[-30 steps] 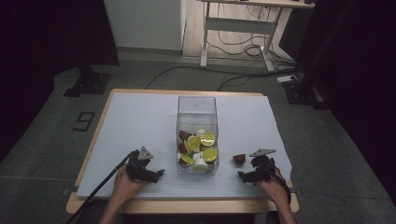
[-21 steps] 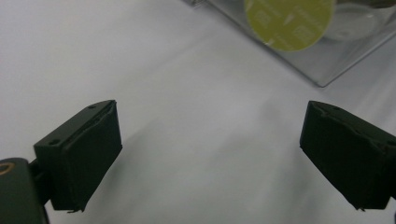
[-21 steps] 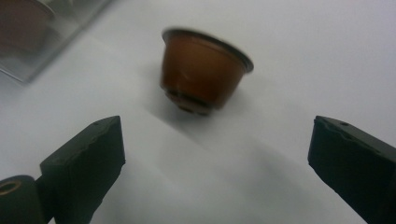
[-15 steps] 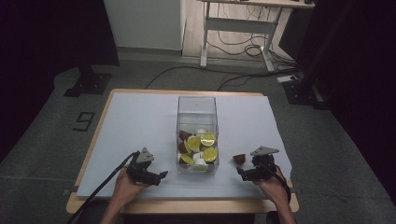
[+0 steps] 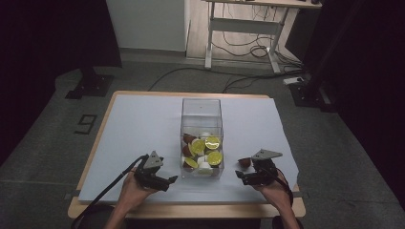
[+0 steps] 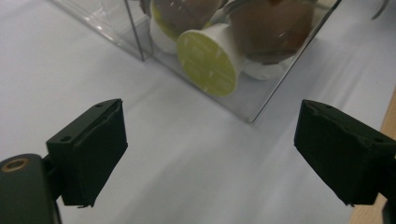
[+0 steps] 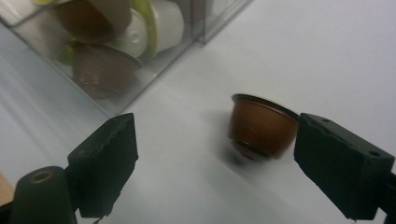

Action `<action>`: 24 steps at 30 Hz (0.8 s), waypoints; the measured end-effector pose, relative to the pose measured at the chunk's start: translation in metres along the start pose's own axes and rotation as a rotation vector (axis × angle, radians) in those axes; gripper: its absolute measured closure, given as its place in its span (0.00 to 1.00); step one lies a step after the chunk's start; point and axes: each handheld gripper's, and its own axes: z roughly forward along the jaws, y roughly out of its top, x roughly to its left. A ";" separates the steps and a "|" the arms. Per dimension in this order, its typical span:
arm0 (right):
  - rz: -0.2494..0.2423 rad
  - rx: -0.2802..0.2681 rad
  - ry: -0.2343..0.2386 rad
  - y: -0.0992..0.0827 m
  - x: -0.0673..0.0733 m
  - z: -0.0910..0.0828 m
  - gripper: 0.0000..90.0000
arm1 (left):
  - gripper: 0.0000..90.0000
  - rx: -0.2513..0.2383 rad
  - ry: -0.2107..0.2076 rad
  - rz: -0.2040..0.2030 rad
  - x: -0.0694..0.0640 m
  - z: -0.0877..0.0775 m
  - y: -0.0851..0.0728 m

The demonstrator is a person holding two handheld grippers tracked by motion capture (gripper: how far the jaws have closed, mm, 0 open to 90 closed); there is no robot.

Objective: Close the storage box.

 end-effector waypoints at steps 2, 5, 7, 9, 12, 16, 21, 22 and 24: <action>-0.002 -0.004 0.014 0.002 0.003 0.000 0.17 | 0.15 -0.006 -0.006 -0.002 0.000 0.001 0.002; -0.017 -0.007 0.037 0.004 0.008 0.001 0.22 | 0.16 -0.007 -0.017 -0.001 0.000 0.003 0.004; -0.027 -0.007 0.053 0.006 0.011 0.002 0.24 | 0.16 -0.007 -0.018 0.007 -0.001 0.003 0.005; -0.031 -0.007 0.064 0.008 0.014 0.003 0.25 | 0.17 -0.011 -0.027 0.009 -0.001 0.004 0.005; -0.046 -0.010 0.093 0.011 0.020 0.004 0.31 | 0.19 -0.015 -0.026 0.015 -0.003 0.005 0.007; -0.052 -0.016 0.126 0.014 0.024 0.005 0.37 | 0.22 -0.023 -0.029 0.022 -0.004 0.007 0.009; -0.053 -0.020 0.157 0.017 0.027 0.006 0.44 | 0.25 -0.027 -0.018 0.035 -0.005 0.007 0.010; -0.056 -0.021 0.163 0.017 0.028 0.006 0.46 | 0.26 -0.027 -0.018 0.040 -0.006 0.007 0.011; -0.073 -0.018 0.176 0.020 0.032 0.007 0.52 | 0.32 -0.033 -0.020 0.045 -0.006 0.008 0.011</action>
